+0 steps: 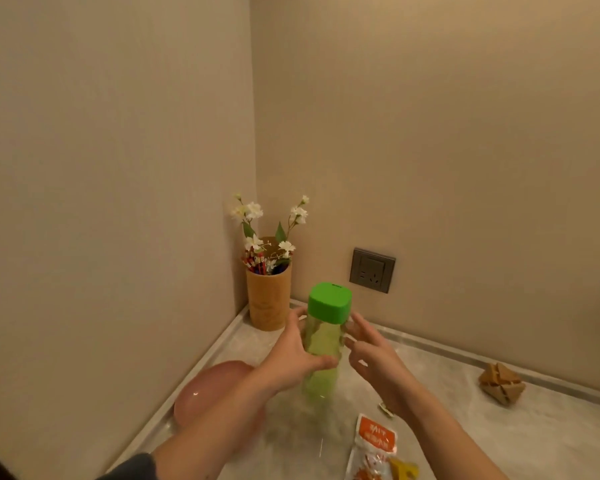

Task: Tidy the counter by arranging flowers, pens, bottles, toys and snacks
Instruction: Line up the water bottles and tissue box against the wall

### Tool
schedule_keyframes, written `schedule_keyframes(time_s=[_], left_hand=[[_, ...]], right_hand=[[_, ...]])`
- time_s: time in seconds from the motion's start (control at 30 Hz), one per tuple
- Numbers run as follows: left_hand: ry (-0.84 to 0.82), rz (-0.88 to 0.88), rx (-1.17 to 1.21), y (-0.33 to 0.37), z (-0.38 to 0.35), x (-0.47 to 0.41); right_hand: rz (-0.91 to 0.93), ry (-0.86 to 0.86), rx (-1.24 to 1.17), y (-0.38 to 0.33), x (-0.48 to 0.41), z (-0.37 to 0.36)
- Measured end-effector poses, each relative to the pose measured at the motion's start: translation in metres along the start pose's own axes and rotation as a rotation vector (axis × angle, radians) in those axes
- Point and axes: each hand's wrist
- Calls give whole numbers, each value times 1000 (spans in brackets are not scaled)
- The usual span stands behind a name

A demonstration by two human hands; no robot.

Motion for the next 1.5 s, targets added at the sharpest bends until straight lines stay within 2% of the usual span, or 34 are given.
schedule_keyframes(time_s=[0.13,0.23,0.5,0.67,0.8,0.93,1.5], left_hand=[[-132,-15,2,-3,16,-25],[-170,-41,38,-9,27,-44],[-21,-68,25,-48,44,-86],[175,41,-12,-67,53,-103],[146,148,-44,-83,57,-109],[110,182,-62,-94,52,-110],[53,206,-120,-97,40,-108]], right_hand=[[152,-106,127,-25,-18,-4],[156,-10,179,-33,-39,-6],[164,65,581,-44,-112,-17],[181,221,602,-41,-150,-27],[192,323,615,-39,-173,-33],[213,391,606,-36,-186,-32],[180,348,622,-27,-183,-34]])
Point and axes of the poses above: each hand's wrist, its own x-axis away from the middle knuckle, its own z-axis out of the back of the hand, y = z × x, and after that the axes turned 3 degrees about -z, right-handed
